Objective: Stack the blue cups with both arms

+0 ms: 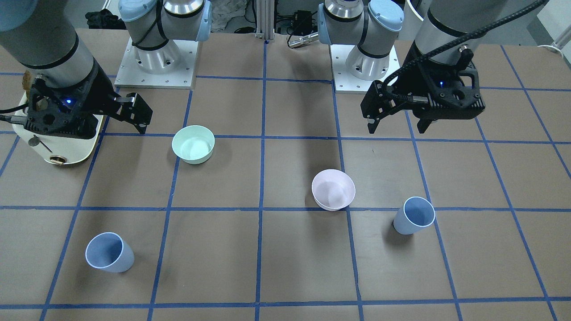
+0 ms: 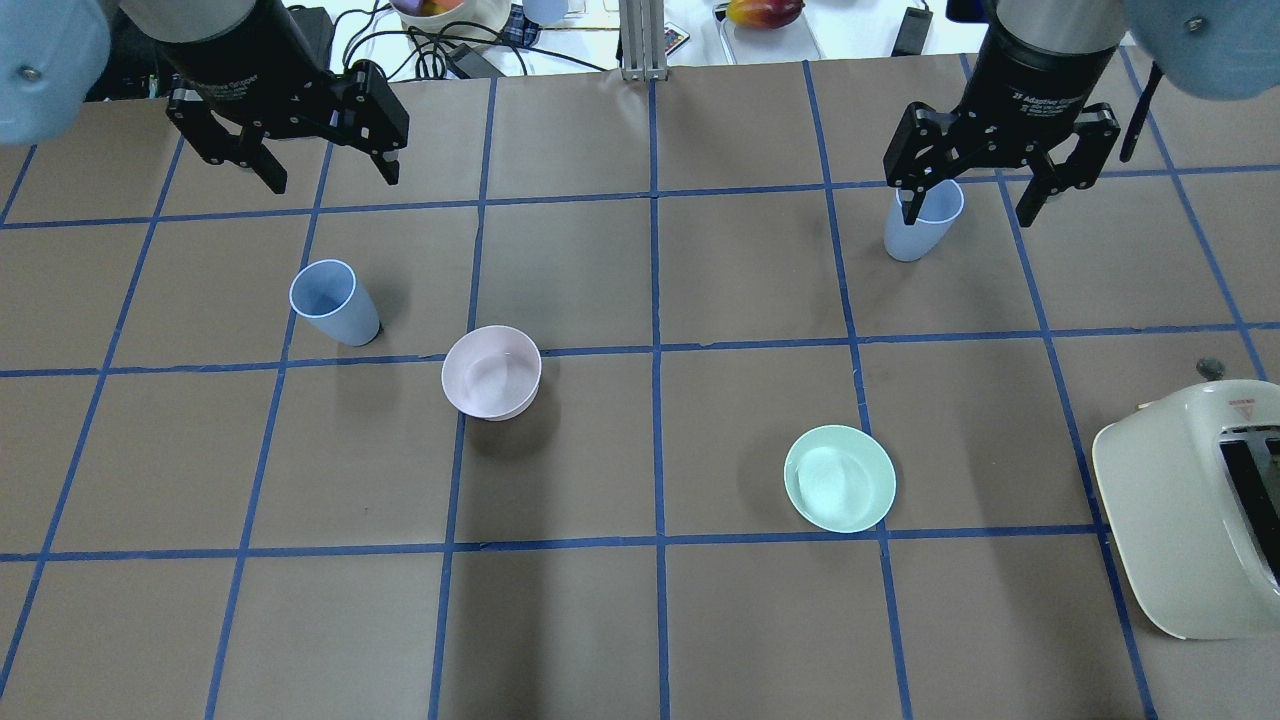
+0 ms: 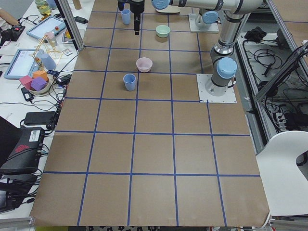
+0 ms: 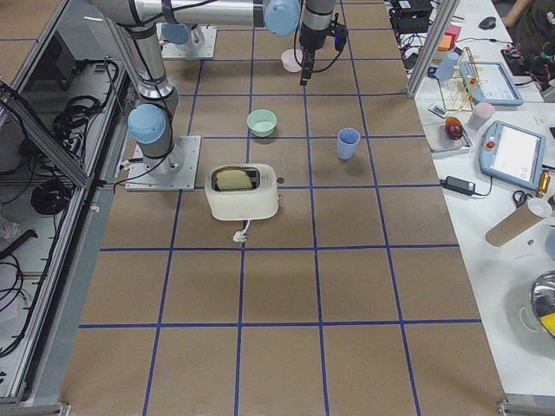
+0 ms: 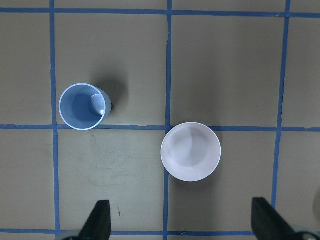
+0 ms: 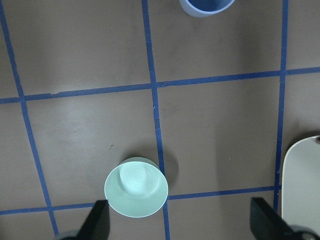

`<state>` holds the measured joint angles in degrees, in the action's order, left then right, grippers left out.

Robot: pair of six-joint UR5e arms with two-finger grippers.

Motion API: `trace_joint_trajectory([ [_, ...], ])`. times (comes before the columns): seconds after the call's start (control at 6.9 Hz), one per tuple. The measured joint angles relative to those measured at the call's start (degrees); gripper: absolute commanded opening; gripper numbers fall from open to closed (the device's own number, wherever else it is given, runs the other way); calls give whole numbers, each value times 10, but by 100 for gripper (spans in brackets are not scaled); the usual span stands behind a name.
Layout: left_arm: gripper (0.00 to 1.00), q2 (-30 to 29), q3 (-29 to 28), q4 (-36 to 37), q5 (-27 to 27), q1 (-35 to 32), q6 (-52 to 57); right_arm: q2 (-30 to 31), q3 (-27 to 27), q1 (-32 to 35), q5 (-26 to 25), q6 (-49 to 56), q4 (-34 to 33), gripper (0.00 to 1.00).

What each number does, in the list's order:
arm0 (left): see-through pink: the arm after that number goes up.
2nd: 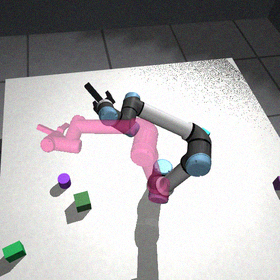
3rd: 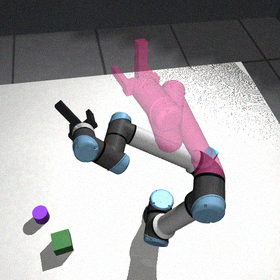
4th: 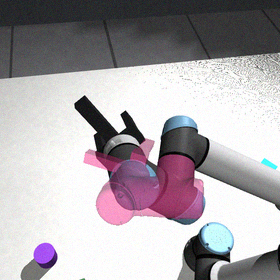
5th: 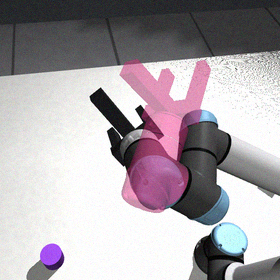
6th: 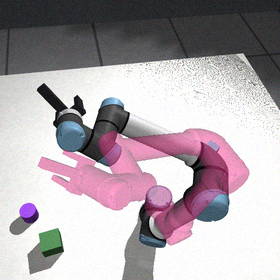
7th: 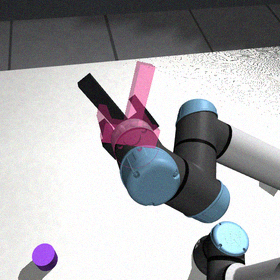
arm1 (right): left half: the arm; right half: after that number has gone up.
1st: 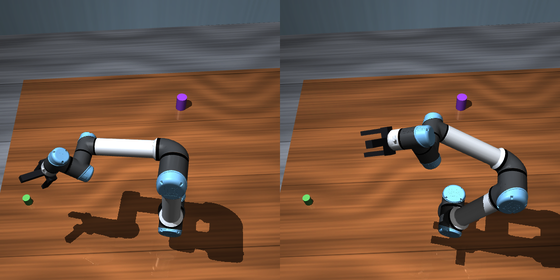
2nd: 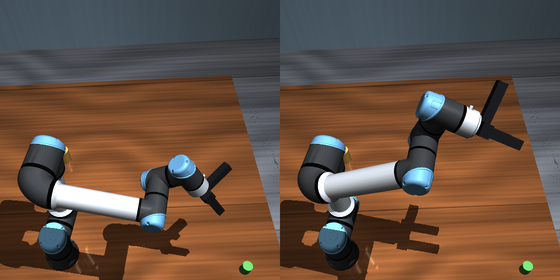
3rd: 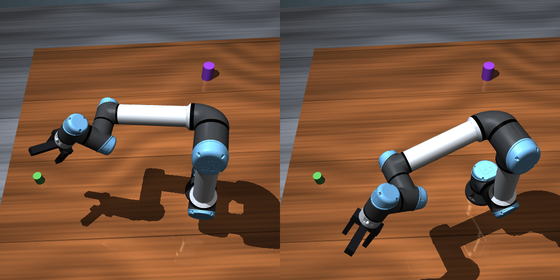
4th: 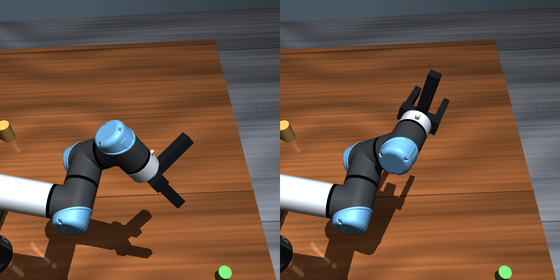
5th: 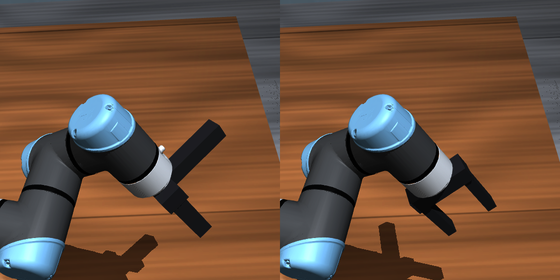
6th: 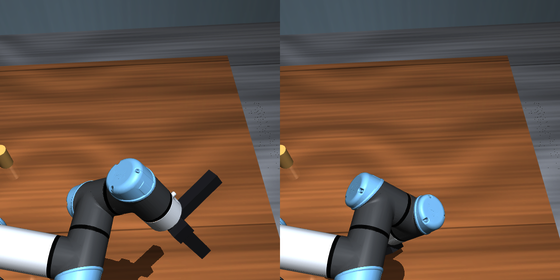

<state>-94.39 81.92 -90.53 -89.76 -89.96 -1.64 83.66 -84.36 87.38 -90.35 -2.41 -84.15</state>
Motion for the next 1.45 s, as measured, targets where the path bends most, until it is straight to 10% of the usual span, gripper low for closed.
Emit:
trace_joint_trajectory([
  [0.87, 100, -3, 6, 1, 0, 2, 2, -6, 8, 1, -3, -4, -8, 100],
  [1.45, 96, -116, 65, 124, -6, 57, 53, -22, 8, -6, -1, -1, -46, 100],
])
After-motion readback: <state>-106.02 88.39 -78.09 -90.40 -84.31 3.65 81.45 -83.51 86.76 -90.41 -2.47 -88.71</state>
